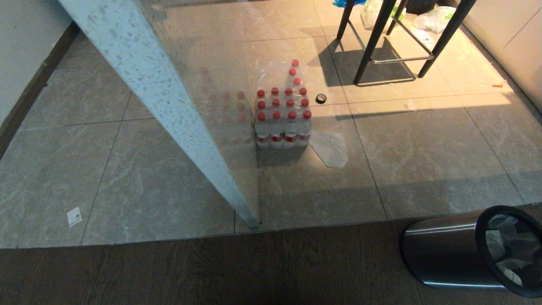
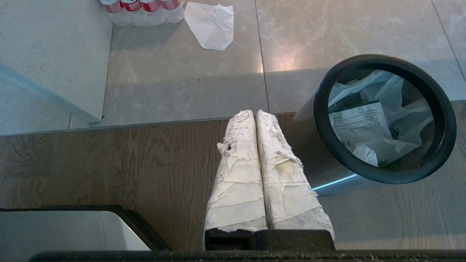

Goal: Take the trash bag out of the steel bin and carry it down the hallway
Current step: Place the outer trash can on the ground

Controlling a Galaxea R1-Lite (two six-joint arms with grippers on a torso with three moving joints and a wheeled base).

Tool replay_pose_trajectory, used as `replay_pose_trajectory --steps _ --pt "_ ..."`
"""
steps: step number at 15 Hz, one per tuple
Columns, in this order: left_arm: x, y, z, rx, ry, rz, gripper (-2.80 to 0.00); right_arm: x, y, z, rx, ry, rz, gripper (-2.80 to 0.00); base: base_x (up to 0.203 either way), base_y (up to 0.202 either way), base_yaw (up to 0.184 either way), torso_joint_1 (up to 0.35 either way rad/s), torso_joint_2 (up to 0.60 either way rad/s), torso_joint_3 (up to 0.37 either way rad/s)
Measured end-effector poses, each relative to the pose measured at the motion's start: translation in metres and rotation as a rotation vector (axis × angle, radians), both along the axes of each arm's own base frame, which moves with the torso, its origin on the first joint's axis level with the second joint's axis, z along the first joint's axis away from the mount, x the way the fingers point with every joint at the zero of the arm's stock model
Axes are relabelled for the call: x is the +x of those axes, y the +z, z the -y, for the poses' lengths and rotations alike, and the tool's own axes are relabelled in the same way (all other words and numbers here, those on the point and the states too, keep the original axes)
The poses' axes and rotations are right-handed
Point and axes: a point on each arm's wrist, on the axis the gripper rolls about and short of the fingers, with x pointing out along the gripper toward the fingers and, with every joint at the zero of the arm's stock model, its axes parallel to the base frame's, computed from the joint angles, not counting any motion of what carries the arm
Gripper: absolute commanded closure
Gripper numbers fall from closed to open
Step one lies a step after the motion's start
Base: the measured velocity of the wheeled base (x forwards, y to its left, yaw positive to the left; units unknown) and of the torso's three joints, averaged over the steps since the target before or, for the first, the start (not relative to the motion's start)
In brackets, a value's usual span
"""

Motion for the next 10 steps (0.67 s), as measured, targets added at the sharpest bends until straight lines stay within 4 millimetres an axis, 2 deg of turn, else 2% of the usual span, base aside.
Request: replay_pose_trajectory --steps 2,3,5,7,10 --pt "0.0 0.0 0.0 0.0 0.0 0.0 0.0 -0.001 0.002 0.0 0.0 0.001 0.003 0.0 0.0 0.0 0.0 0.0 0.0 0.0" --pt "0.0 0.0 0.0 0.0 0.0 0.0 0.0 -0.003 0.01 0.0 0.001 0.001 0.007 0.0 0.0 0.0 0.0 0.0 0.0 0.0" --pt "0.0 0.0 0.0 0.0 0.0 0.0 0.0 -0.012 0.045 0.0 0.005 -0.005 0.036 0.0 0.0 0.0 0.0 0.0 0.0 0.0" --pt "0.0 0.0 0.0 0.0 0.0 0.0 0.0 -0.017 0.08 0.001 0.012 -0.033 -0.012 0.0 0.0 0.0 0.0 0.0 0.0 0.0" --pt "0.0 0.0 0.0 0.0 0.0 0.0 0.0 -0.006 0.136 0.003 0.023 -0.087 -0.148 0.0 0.0 0.0 0.0 0.0 0.0 0.0"
